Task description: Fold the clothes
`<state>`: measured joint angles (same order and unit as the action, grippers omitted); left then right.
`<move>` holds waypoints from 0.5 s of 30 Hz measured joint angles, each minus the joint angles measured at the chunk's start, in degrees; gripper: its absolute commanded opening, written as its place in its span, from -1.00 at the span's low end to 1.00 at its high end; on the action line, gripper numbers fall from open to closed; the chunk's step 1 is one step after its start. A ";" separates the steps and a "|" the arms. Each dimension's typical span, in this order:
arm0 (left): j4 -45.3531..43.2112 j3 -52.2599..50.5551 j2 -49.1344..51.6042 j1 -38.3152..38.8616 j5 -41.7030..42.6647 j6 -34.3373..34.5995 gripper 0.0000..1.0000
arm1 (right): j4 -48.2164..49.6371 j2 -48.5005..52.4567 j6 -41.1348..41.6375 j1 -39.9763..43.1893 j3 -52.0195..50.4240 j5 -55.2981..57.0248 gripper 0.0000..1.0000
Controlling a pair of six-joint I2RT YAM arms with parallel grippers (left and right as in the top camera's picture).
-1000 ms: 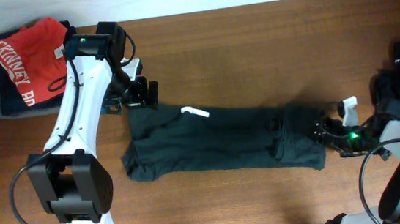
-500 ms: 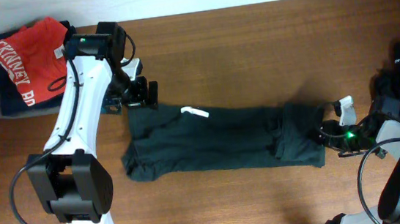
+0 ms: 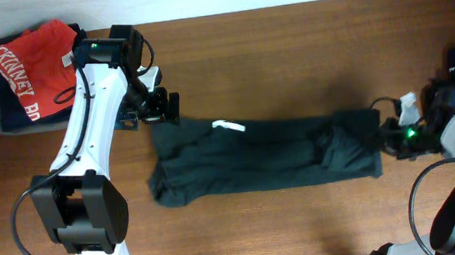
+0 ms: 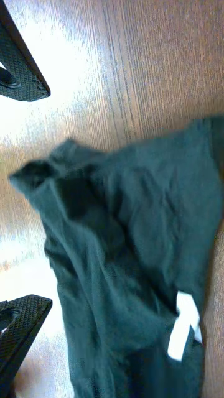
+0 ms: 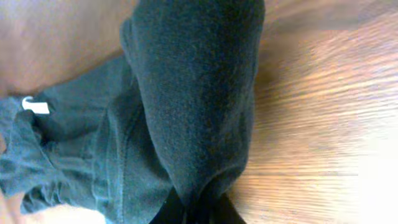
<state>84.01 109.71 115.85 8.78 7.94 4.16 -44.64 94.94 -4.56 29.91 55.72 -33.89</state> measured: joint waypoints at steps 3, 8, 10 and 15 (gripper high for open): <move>-0.02 0.00 0.00 0.00 0.00 0.00 0.98 | -3.13 -0.02 0.09 -0.31 4.20 4.17 -0.92; -0.48 0.00 0.00 0.00 0.00 0.00 0.99 | -5.68 -0.15 0.11 -3.98 6.64 14.01 -0.92; -0.48 0.00 0.00 0.00 0.00 0.00 0.98 | -6.49 -0.15 0.24 -5.90 6.64 16.98 -0.93; -0.48 0.00 0.00 0.00 0.00 0.00 0.98 | -7.21 -0.17 1.36 -11.69 6.64 23.45 -0.92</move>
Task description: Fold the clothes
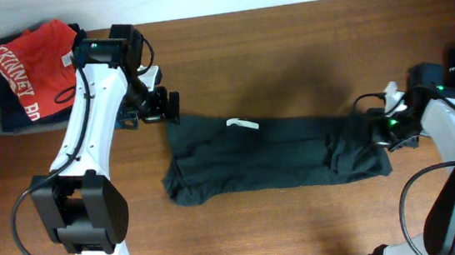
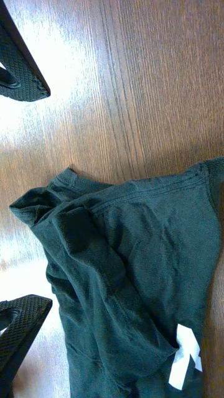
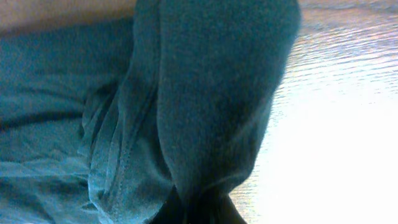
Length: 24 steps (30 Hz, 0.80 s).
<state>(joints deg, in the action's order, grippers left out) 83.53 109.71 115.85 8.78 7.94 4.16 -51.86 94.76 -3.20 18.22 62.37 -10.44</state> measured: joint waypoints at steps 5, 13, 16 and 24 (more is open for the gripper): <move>0.00 0.00 0.00 0.00 0.00 0.00 0.99 | -1.09 0.00 0.46 -4.24 0.00 5.11 -0.92; 0.02 0.00 0.00 0.00 0.00 0.00 0.98 | -4.09 0.00 0.81 -9.99 2.34 9.22 -0.92; 0.02 0.00 0.00 0.00 0.02 0.00 0.98 | -6.49 0.00 0.92 -11.08 4.63 9.62 -0.92; 0.02 0.00 0.00 0.00 0.02 0.00 0.98 | -10.97 -0.11 0.55 -14.82 8.37 10.67 -0.92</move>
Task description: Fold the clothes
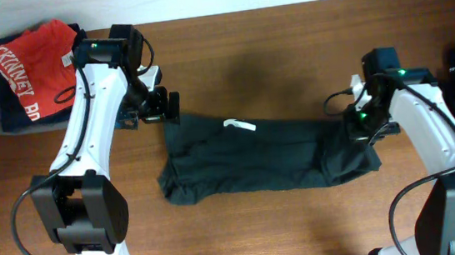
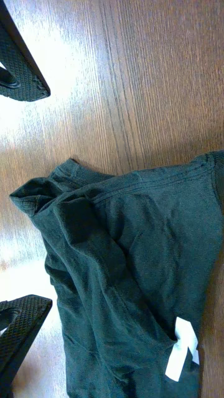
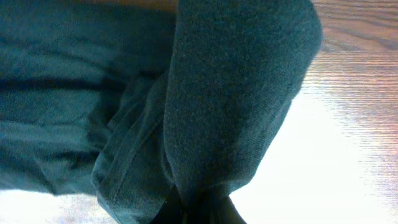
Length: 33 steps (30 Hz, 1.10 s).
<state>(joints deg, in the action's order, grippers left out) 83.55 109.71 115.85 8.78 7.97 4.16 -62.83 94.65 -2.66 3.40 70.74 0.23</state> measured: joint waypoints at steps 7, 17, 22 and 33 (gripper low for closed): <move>-0.02 0.00 0.00 0.00 -0.02 0.00 0.98 | 0.00 0.00 -0.33 -6.29 0.00 3.74 -0.92; 0.09 0.00 0.00 0.00 -0.02 0.00 0.98 | -0.39 0.00 0.98 -14.88 -0.04 10.21 -0.92; 0.11 0.00 0.00 0.00 -0.02 0.02 0.98 | -0.24 0.00 2.56 -17.33 -0.63 11.28 -0.92; 0.26 0.00 0.00 0.00 -0.02 0.00 0.98 | 3.13 0.00 8.70 -22.62 -3.58 11.32 -0.92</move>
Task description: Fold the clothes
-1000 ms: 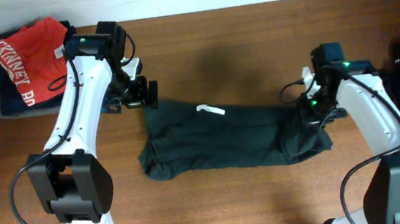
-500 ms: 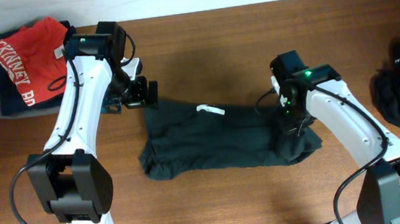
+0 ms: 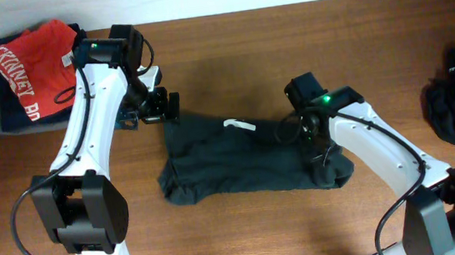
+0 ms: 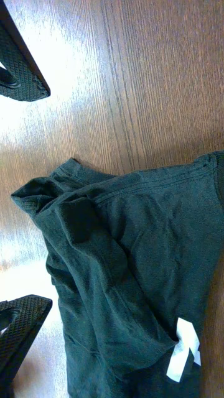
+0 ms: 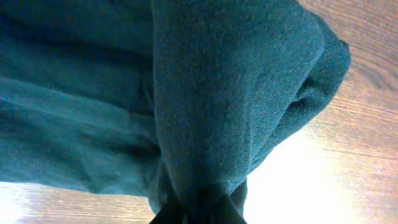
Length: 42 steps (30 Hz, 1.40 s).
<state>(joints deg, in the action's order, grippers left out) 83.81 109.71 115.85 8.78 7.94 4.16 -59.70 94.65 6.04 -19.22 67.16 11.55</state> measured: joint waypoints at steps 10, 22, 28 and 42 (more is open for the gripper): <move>0.07 0.00 0.00 0.00 0.00 0.00 0.98 | 2.73 0.00 3.02 -2.71 -0.02 -4.94 -0.07; 0.24 0.00 0.00 0.00 0.00 0.00 0.98 | 4.92 0.02 6.51 -3.41 0.57 -16.81 0.08; 0.46 -0.02 0.00 0.00 -0.87 0.00 0.98 | -7.63 0.13 7.52 -0.46 11.06 -17.86 -0.07; 0.42 -0.02 0.00 0.00 -1.33 0.00 0.98 | -18.51 -0.11 4.98 10.47 15.52 -16.17 -0.92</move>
<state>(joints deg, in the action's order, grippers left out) 84.23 109.69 115.85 8.78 6.61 4.16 -78.22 94.54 11.03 -8.75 82.67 -4.62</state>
